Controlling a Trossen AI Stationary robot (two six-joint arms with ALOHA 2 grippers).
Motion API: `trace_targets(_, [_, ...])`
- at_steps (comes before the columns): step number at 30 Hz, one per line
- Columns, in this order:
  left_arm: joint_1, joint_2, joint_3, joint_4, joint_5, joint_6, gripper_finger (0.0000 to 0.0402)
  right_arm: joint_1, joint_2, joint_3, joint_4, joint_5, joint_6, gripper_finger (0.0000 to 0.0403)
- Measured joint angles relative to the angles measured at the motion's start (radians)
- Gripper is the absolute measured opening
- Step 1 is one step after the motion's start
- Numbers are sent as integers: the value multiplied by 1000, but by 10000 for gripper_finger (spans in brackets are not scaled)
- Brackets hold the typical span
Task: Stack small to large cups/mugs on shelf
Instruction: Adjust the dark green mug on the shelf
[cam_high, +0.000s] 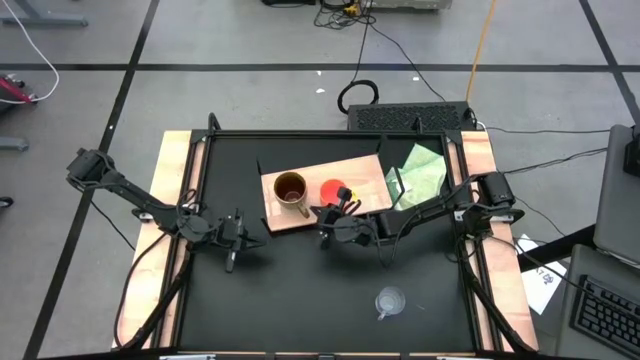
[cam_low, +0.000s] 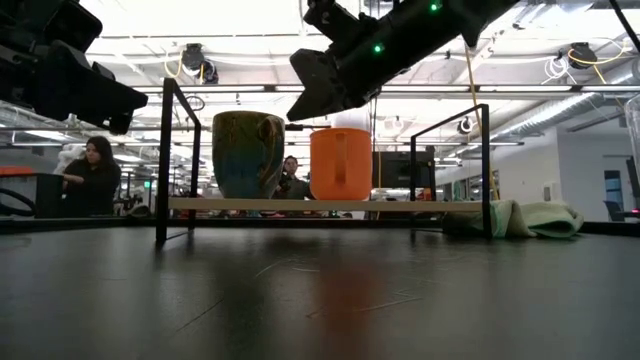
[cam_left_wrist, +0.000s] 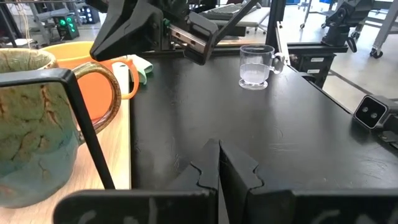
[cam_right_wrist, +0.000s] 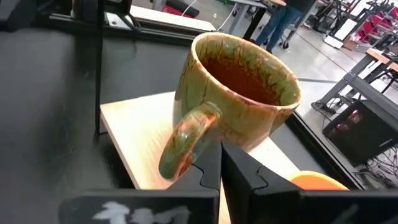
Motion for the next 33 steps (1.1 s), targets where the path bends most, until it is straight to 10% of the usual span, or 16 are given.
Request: trace_targets(33, [0,0,0,-9,0,1,10,-41,41,-2,10,-142,51,0])
